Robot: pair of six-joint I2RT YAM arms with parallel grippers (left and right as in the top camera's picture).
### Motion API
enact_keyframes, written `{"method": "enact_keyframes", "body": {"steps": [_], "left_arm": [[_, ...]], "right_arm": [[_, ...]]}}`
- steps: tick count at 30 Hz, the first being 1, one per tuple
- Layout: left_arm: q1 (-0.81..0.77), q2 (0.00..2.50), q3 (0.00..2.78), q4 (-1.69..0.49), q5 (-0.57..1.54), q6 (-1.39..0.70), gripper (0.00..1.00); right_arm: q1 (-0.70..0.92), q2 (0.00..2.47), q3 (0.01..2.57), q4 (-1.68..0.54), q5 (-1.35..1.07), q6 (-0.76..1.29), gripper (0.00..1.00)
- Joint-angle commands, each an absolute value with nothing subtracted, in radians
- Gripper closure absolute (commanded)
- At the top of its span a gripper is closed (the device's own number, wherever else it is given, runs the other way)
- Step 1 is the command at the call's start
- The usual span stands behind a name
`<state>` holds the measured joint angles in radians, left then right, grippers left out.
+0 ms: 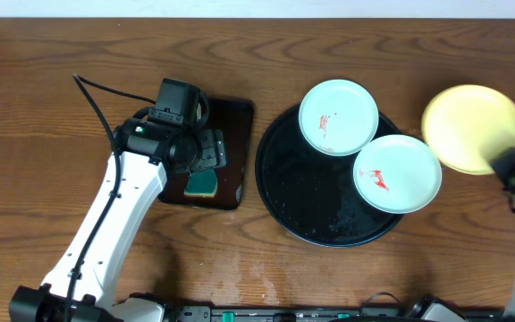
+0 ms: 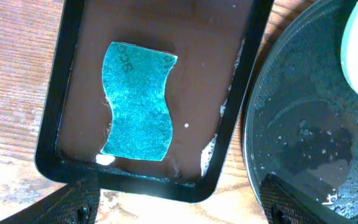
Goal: Clean dirty plates on tray and stack at the side
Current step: 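Set the yellow plate down on the table right of the tray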
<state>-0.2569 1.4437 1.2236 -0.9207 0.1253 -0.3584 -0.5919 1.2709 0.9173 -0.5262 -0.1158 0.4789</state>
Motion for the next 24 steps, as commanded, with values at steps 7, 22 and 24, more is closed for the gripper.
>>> {"method": "enact_keyframes", "body": {"steps": [7,22,24], "left_arm": [[-0.253,1.445,1.243,-0.926,0.123,-0.348,0.17],[-0.253,1.445,1.243,-0.926,0.123,-0.348,0.17],[-0.253,1.445,1.243,-0.926,0.123,-0.348,0.17]], "right_arm": [[-0.731,1.512,0.934,-0.459,-0.073,0.500,0.99],[-0.696,1.514,0.934,-0.373,-0.593,0.250,0.39],[-0.660,1.443,0.934,-0.451,-0.608,0.218,0.40]]}}
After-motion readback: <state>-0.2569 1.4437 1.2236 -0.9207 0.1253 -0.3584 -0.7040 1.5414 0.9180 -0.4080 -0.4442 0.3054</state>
